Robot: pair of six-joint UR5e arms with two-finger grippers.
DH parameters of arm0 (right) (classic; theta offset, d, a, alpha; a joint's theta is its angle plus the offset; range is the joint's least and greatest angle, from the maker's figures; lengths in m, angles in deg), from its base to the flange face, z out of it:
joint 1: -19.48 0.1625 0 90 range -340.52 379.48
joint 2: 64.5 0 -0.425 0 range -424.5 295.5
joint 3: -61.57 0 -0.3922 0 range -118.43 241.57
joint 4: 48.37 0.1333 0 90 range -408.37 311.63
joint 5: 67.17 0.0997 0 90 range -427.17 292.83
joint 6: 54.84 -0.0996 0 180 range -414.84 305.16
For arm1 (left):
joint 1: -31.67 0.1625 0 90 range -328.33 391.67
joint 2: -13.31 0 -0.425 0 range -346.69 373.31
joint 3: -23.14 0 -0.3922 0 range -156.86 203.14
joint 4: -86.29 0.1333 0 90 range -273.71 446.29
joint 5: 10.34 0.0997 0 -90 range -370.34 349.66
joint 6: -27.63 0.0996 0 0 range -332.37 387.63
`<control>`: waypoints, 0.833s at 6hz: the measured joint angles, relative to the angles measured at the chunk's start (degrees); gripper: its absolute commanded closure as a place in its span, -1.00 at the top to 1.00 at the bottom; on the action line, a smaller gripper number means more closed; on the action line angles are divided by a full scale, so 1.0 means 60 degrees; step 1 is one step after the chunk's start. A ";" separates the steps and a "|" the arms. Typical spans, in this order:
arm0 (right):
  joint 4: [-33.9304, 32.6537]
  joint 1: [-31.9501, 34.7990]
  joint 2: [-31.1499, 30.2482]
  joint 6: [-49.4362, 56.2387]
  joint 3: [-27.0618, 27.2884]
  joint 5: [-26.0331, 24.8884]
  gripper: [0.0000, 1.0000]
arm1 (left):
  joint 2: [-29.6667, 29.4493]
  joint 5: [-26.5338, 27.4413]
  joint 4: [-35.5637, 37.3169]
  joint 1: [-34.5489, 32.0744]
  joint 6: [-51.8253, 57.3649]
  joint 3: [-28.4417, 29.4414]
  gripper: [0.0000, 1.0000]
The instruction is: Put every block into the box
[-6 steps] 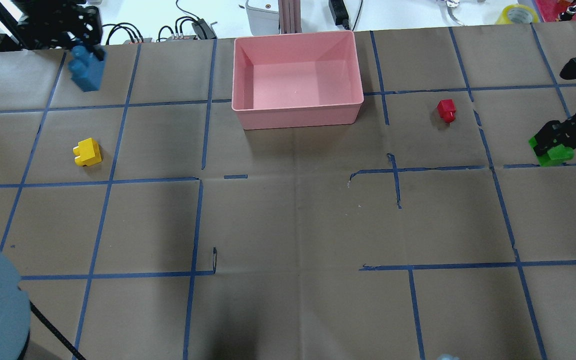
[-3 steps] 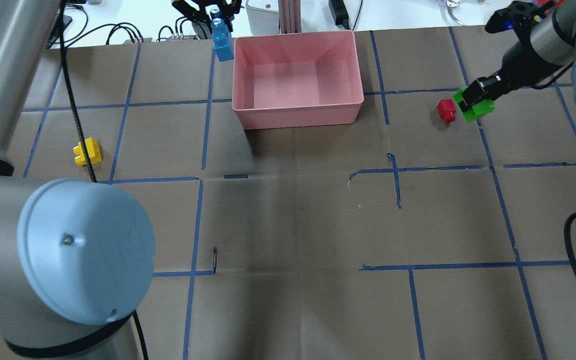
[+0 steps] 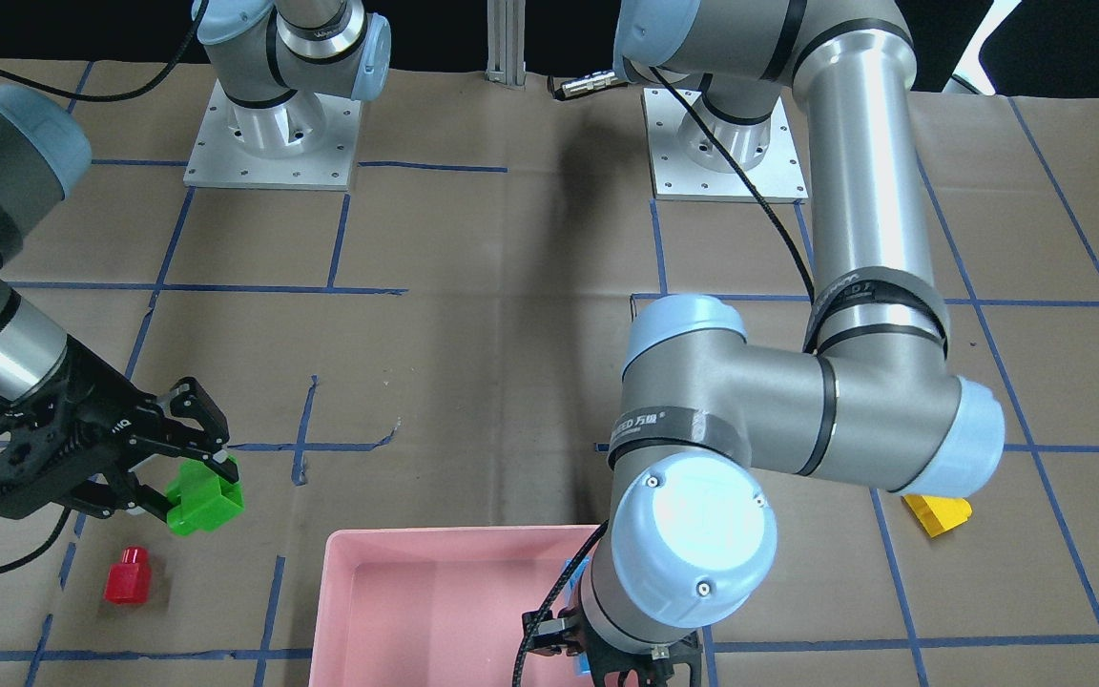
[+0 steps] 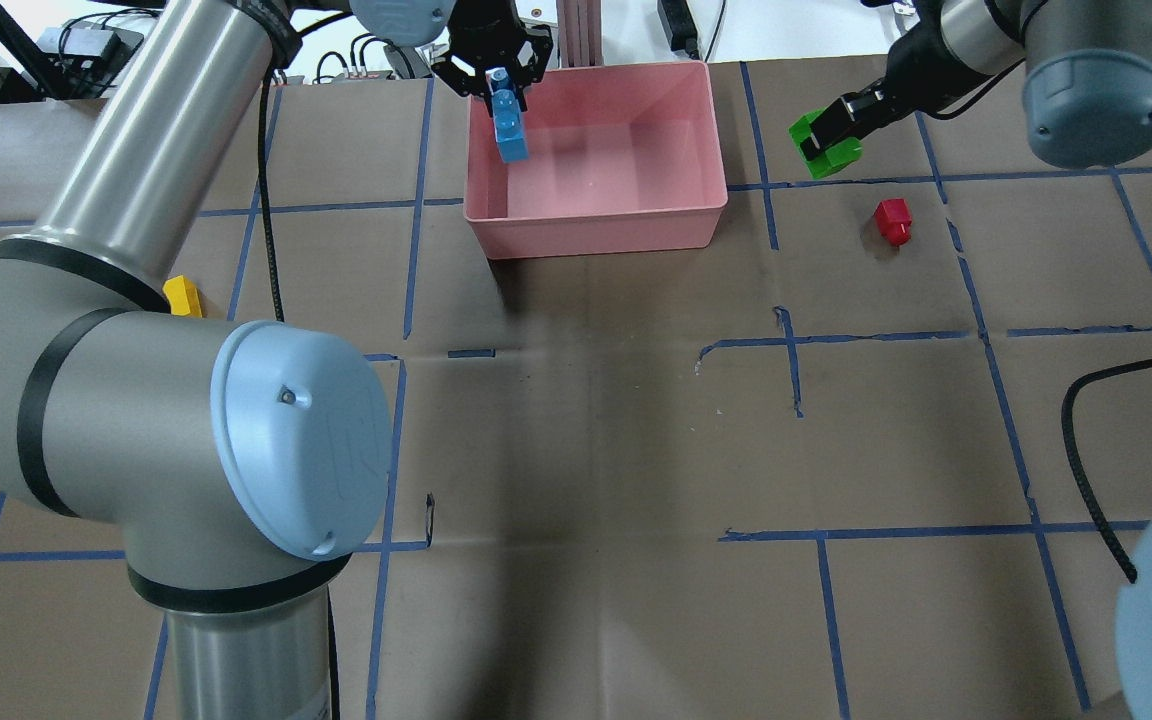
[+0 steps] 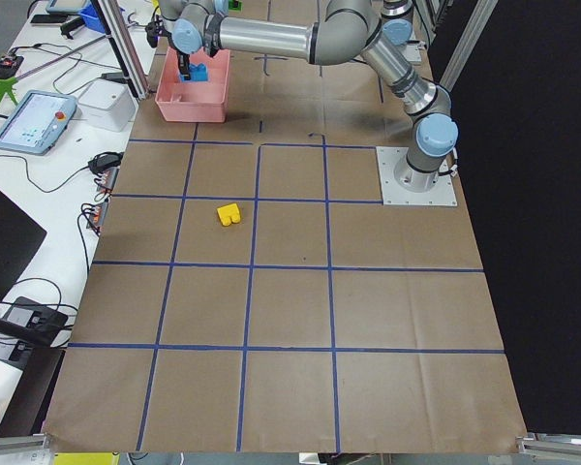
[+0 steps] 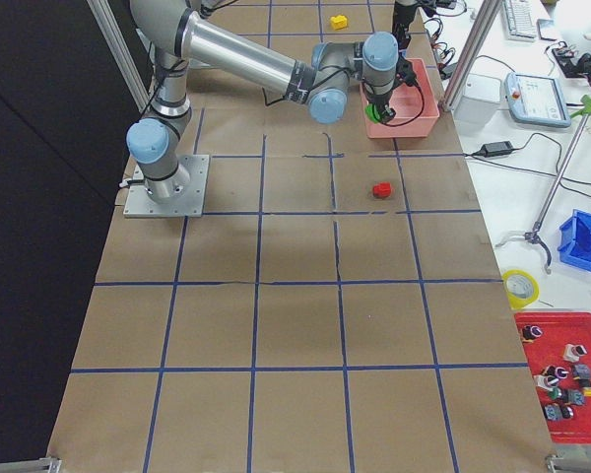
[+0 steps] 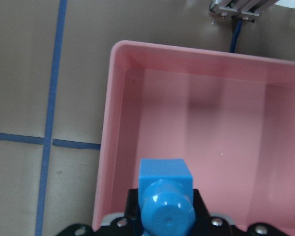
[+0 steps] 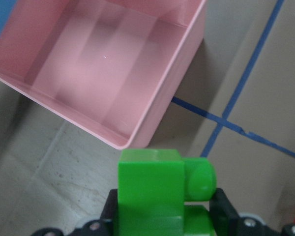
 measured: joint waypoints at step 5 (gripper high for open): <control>-0.0386 0.1293 0.1667 -0.1068 -0.2144 0.0752 -0.87 | 0.0552 0.0094 -0.0018 0.0221 0.0050 -0.0010 0.99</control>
